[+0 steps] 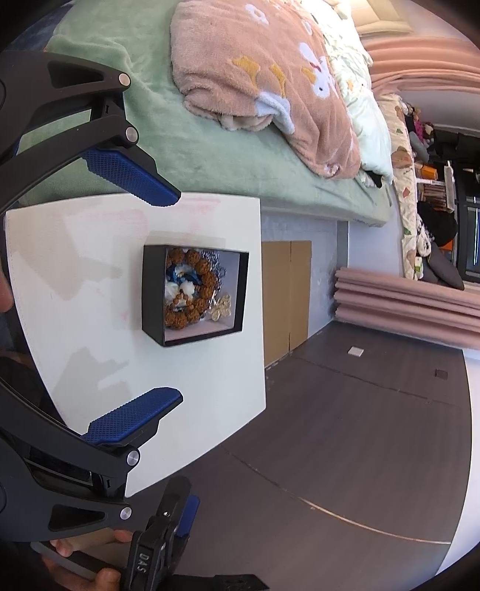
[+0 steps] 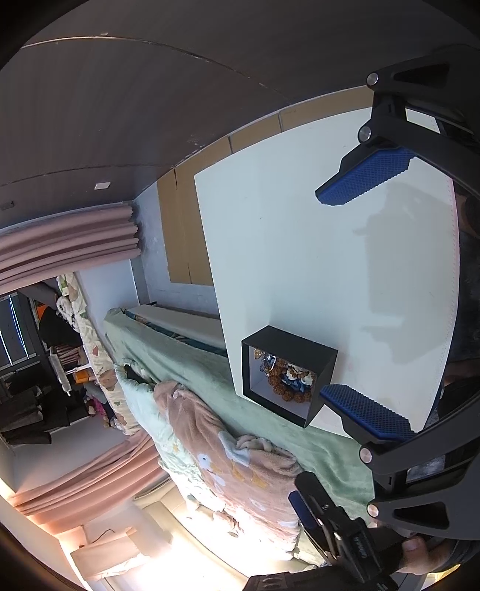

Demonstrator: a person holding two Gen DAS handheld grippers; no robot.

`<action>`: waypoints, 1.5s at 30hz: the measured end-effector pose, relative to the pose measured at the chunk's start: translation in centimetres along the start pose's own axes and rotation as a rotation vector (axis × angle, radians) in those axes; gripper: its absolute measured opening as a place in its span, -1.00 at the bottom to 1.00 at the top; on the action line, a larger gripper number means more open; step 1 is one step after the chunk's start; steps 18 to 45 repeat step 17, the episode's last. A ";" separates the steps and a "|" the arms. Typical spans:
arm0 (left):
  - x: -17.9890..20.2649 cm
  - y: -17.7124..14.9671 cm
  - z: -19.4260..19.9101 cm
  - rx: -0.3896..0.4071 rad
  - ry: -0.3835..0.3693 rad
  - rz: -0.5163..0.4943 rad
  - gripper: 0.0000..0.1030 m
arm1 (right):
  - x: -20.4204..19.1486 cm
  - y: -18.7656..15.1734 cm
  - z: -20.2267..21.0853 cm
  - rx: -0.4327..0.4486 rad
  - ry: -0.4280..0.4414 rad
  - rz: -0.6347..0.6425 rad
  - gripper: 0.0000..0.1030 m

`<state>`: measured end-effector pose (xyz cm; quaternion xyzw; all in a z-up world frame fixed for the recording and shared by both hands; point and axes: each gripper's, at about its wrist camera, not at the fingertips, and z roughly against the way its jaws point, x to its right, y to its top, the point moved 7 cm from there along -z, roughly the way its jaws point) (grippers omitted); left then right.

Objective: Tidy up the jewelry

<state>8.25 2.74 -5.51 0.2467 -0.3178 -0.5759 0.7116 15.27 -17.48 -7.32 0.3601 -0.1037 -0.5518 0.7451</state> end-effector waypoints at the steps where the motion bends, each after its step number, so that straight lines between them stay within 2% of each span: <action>1: 0.1 0.0 0.1 0.005 -0.003 -0.002 0.90 | -0.1 0.1 0.0 0.001 0.002 0.000 0.85; 12: 0.5 0.2 0.3 0.034 0.012 -0.023 0.90 | -0.5 0.1 0.5 0.011 0.003 0.009 0.85; 14: 0.4 0.2 -0.2 0.039 0.037 -0.031 0.90 | -0.6 0.0 0.7 0.018 0.010 0.015 0.85; 17: 0.2 0.1 -1.0 0.020 0.036 -0.014 0.90 | -0.5 -0.1 0.3 0.008 0.008 0.014 0.85; 45: 0.2 0.1 -1.0 0.020 0.036 -0.014 0.90 | -0.5 -0.1 0.3 0.008 0.008 0.014 0.85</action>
